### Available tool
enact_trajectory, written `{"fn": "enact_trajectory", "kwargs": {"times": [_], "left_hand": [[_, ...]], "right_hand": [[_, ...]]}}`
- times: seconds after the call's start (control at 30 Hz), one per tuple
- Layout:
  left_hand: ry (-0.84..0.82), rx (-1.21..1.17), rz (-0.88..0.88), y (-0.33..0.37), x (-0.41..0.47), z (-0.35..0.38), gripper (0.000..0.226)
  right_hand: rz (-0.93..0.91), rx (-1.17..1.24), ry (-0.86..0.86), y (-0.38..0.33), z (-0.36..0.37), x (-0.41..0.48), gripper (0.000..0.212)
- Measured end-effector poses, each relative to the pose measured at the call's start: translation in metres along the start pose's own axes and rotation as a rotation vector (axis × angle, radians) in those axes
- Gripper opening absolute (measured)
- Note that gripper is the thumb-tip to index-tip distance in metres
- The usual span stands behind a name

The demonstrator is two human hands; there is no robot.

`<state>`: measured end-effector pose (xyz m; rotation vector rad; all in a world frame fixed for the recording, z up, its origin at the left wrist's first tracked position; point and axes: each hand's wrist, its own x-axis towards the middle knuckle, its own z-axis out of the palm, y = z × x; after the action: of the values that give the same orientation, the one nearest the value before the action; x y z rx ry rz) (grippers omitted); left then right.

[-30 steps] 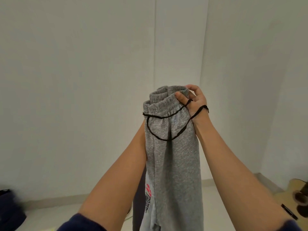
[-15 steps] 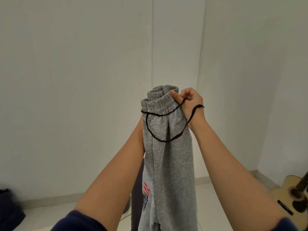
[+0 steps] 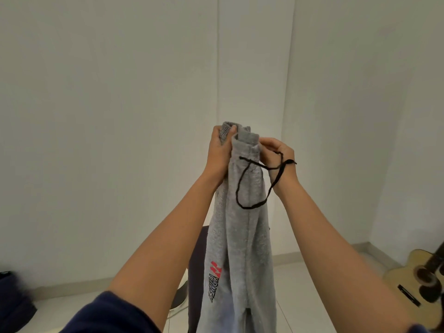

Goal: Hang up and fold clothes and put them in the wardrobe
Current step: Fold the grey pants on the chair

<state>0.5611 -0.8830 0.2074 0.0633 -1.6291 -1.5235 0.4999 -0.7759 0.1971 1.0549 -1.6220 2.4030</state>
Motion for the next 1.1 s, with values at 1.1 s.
{"fn": "enact_trajectory", "kwargs": {"times": [1.1], "left_hand": [[-0.27,0.088,0.099,0.018,0.012,-0.041,0.018]], "right_hand": [[-0.37,-0.529,-0.056,-0.022,-0.001,0.016,0.03]]}}
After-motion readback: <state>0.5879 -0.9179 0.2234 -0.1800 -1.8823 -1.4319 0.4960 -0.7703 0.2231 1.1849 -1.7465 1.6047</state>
